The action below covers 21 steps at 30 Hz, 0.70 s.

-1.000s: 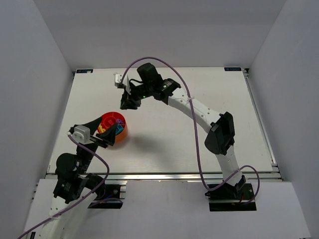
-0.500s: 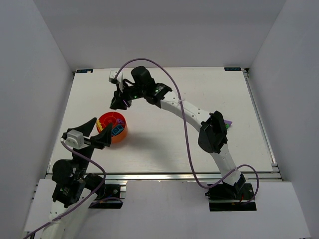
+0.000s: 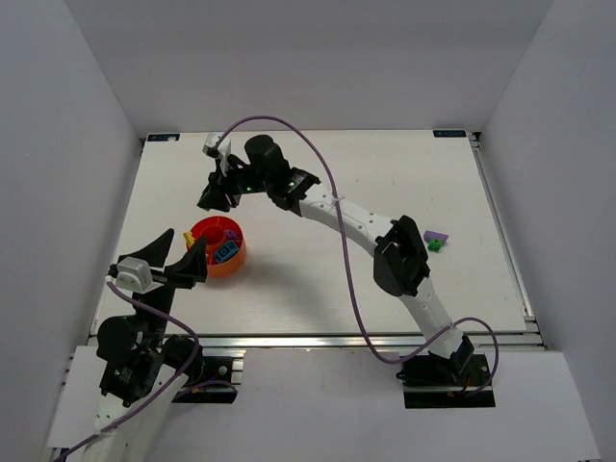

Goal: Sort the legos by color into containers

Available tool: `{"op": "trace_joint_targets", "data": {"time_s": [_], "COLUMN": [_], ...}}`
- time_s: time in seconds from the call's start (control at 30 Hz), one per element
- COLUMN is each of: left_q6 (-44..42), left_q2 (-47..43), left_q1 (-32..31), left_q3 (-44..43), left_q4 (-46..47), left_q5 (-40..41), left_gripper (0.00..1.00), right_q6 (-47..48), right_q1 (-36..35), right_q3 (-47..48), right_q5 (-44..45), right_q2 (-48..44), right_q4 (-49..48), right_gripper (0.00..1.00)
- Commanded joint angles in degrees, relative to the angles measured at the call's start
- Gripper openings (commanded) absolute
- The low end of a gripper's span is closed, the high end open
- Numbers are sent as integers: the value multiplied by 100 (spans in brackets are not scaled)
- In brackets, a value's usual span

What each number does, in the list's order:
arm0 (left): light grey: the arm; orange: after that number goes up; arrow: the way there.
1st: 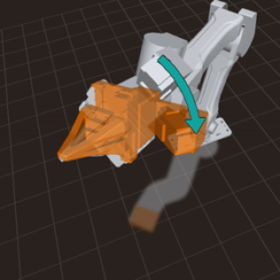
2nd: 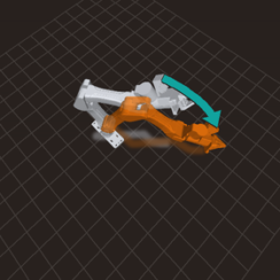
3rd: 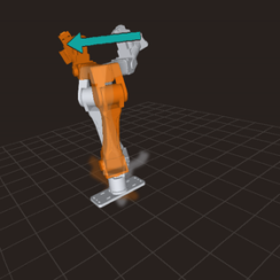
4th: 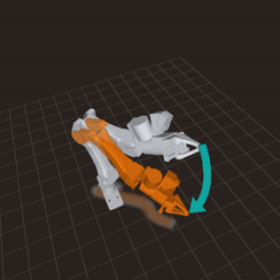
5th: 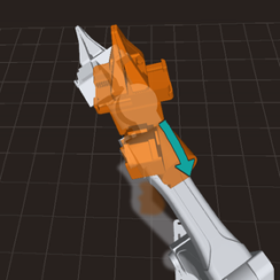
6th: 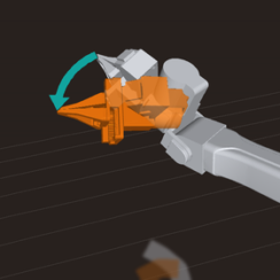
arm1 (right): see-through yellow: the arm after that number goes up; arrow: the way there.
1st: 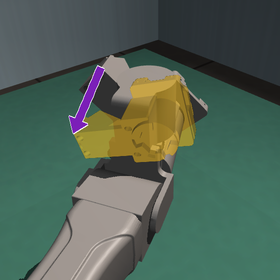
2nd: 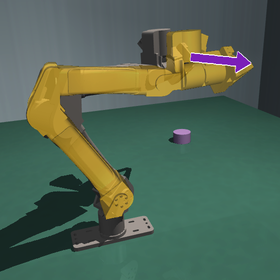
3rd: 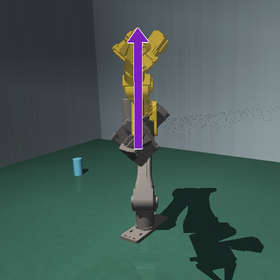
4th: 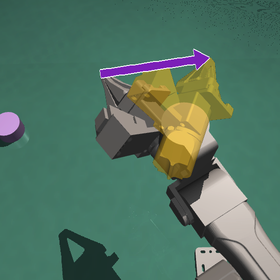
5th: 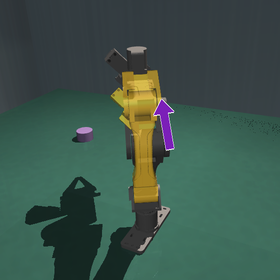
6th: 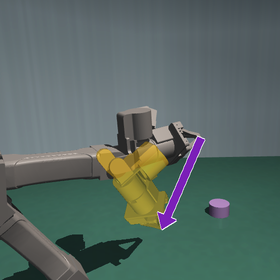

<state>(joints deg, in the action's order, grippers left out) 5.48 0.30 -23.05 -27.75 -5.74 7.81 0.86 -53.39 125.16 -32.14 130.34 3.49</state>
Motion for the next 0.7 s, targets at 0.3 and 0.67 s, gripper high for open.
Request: {"op": "trace_joint_targets", "data": {"time_s": [0.3, 0.67], "left_q6": [50, 41], "left_q2": [-302, -293], "left_q1": [20, 20], "left_q3": [68, 68], "left_q4": [2, 3], "left_q5": [537, 581], "left_gripper": [80, 80], "right_q6": [-780, -904], "right_q1": [-190, -286], "right_q3": [421, 518], "right_q5": [1183, 1281], "right_q2": [764, 1169], "right_q4": [-990, -1140], "right_gripper": [0, 0]}}
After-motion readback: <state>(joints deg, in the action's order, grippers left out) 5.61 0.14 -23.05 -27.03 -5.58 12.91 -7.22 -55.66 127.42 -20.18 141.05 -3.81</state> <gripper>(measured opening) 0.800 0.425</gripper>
